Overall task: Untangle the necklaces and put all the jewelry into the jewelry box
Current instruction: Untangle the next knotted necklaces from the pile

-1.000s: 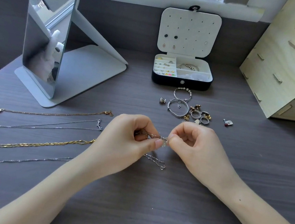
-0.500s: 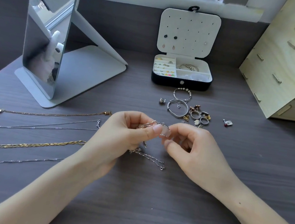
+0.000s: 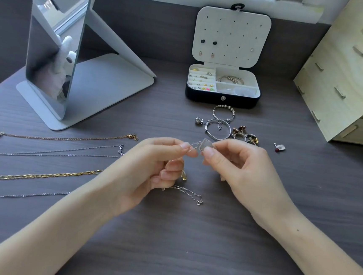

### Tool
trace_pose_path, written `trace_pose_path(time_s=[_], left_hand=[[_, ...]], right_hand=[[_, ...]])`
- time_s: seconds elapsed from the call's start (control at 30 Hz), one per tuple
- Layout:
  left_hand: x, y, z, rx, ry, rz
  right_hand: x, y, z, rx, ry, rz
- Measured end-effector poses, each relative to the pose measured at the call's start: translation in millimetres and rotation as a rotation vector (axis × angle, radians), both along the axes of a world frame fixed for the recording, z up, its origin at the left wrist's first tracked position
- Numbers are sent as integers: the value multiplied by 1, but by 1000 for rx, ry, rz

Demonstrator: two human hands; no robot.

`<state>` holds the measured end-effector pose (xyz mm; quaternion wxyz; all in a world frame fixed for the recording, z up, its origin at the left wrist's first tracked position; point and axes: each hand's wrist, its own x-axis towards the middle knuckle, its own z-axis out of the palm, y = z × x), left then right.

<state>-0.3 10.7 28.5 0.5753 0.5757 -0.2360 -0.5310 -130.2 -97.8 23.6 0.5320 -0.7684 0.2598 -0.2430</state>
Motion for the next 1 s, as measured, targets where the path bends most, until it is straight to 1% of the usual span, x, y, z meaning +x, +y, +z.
trace_pose_path(time_s=[0.07,0.13,0.23,0.3,0.4,0.53,0.7,0.77,0.83,0.9,1.0], left_hand=[[0,-1,1,16,76,-13],[0,-1,2,37,169,-17],[3,-2,2,51,300,0],[4,-2,3,52,358,19],[5,-2,5,50,407,46],[4,-3,5,34,440,43],[5,-2,5,19,441,30],[5,-2,5,9,430,28],[4,-2,5,4,399,28],[3,-3,5,7,290,40],[2,-4,3,11,80,77]], right_hand=[[3,-4,-2,-35,17,-31],[6,-6,-8,-146,57,-56],[9,-4,-16,-451,122,-150],[6,-2,-16,-588,99,-168],[-1,5,-9,-617,70,-79],[-1,13,-10,-677,130,44],[0,13,-12,-686,125,78],[0,12,-13,-706,106,77],[0,12,-12,-683,95,79],[-2,11,-9,-578,102,70],[-5,9,-3,-298,78,73]])
